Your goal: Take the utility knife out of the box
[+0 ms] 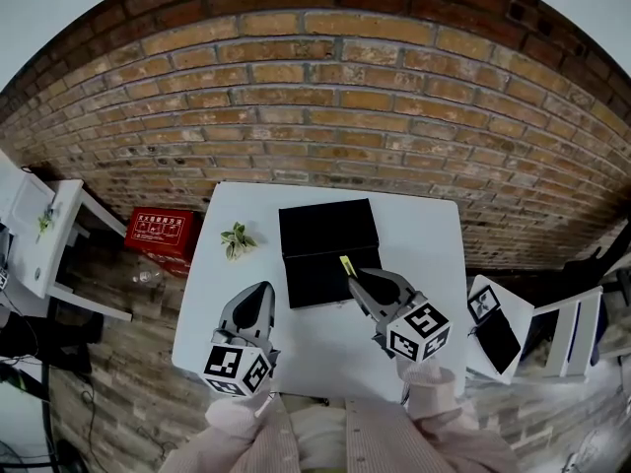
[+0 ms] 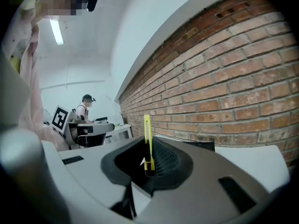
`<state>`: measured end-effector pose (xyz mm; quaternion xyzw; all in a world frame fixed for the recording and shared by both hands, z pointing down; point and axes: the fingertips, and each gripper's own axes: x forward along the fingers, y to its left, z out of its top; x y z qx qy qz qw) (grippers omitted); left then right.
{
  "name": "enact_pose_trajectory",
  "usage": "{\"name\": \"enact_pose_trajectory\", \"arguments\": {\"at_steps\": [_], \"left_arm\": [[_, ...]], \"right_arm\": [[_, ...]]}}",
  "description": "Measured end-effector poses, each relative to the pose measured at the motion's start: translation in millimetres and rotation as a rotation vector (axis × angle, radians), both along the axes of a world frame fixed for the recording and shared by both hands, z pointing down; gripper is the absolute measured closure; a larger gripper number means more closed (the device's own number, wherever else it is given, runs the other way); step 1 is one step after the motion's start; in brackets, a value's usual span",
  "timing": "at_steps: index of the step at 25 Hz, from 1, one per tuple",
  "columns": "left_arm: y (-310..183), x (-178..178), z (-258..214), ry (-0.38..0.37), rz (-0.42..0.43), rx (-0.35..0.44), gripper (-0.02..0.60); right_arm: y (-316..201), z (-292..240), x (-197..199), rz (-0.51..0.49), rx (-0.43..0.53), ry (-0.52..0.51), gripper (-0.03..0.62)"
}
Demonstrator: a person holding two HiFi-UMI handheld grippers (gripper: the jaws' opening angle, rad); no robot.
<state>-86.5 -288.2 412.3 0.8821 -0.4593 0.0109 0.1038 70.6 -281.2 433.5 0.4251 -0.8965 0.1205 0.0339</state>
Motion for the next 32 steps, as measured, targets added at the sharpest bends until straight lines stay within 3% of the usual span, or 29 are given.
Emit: {"name": "enact_pose_trajectory", "arguments": {"at_steps": [14, 32], "left_arm": [[6.5, -4.6, -41.7, -0.005, -0.018, 0.088, 0.589], [13.2, -18.0, -62.8, -0.044, -0.05, 0.141, 0.589]], "right_arm": [[16.3, -60.2, 45.2, 0.227, 0.125, -0.172, 0.542], [29.1, -84.1, 68.0, 0.317, 0.213, -0.161, 0.542]]}}
